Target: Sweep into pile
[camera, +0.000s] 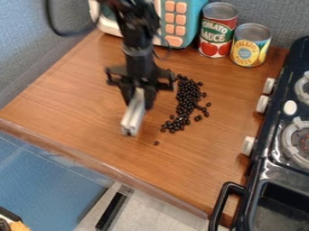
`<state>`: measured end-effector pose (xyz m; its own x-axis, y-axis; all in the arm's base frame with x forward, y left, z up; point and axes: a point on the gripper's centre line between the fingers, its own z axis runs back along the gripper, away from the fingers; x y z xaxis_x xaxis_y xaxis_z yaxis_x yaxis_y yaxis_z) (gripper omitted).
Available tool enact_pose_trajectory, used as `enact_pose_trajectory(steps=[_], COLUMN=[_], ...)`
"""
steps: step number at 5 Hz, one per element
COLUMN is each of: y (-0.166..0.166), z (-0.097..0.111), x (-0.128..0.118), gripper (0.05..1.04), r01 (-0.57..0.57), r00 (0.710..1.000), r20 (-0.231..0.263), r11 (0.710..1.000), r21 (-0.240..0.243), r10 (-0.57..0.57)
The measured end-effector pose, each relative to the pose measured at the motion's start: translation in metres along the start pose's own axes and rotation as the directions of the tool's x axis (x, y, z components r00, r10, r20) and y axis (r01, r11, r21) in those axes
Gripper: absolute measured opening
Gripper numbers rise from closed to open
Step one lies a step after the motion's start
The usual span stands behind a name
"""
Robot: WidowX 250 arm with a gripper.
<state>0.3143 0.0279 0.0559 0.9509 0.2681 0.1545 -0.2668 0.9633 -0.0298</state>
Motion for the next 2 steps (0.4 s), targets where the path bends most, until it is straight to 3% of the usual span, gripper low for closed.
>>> enact_pose_trajectory(steps=[1,2], y=[0.036,0.080], z=[0.020,0.024], x=[-0.002,0.004], gripper=[0.396,0.396], r01=[-0.052,-0.075], r00=[0.998,0.997], r20=[0.020,-0.005], r11=[0.998,0.994], r21=[0.019,0.083], r10=[0.052,0.075])
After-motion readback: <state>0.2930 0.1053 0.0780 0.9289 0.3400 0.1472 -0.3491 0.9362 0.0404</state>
